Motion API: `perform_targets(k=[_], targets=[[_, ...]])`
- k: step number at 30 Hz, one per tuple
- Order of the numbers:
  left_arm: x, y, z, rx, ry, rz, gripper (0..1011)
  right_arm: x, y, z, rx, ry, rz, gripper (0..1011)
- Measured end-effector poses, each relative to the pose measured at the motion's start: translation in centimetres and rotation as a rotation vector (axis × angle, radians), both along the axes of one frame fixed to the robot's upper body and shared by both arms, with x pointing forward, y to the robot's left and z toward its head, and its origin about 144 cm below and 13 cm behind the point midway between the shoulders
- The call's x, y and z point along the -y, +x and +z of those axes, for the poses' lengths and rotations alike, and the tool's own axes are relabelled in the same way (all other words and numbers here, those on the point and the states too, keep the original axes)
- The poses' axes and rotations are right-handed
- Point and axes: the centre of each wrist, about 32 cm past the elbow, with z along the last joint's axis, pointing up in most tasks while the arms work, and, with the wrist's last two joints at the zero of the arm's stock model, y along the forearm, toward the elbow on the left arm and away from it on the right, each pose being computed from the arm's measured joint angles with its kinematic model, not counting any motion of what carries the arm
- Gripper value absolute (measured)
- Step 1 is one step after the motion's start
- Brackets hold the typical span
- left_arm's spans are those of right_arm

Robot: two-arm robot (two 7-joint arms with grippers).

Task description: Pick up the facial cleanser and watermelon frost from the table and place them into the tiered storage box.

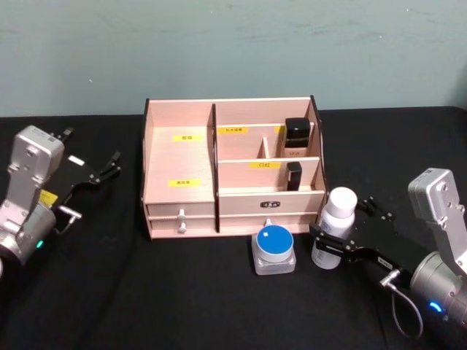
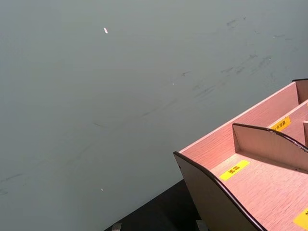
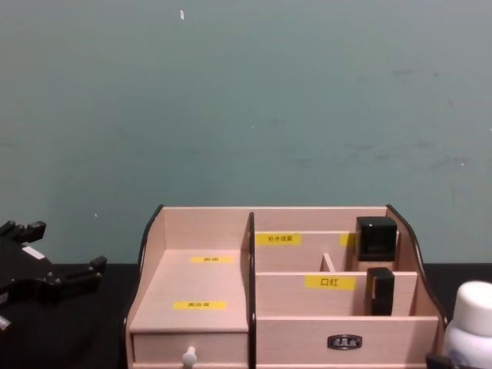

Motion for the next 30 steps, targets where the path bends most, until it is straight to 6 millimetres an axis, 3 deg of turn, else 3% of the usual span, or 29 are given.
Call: perform_targets(k=[7,17,22,30], targets=[[0.00,0.00,0.00,0.000,0.000,0.000,1001,0.03,-0.03,0.03,0.001,-0.001,0.001,1003],[0.00,0.00,0.00,0.000,0.000,0.000,1001,0.03,-0.06,0.05,0.002,0.000,0.002,791],[0.00,0.00,0.00,0.000,0.000,0.000,1001,0.03,-0.08,0.05,0.002,0.001,0.002,626],[0.00,0.00,0.00,0.000,0.000,0.000,1001,0.05,-0.08,0.06,0.003,0.000,0.002,612]])
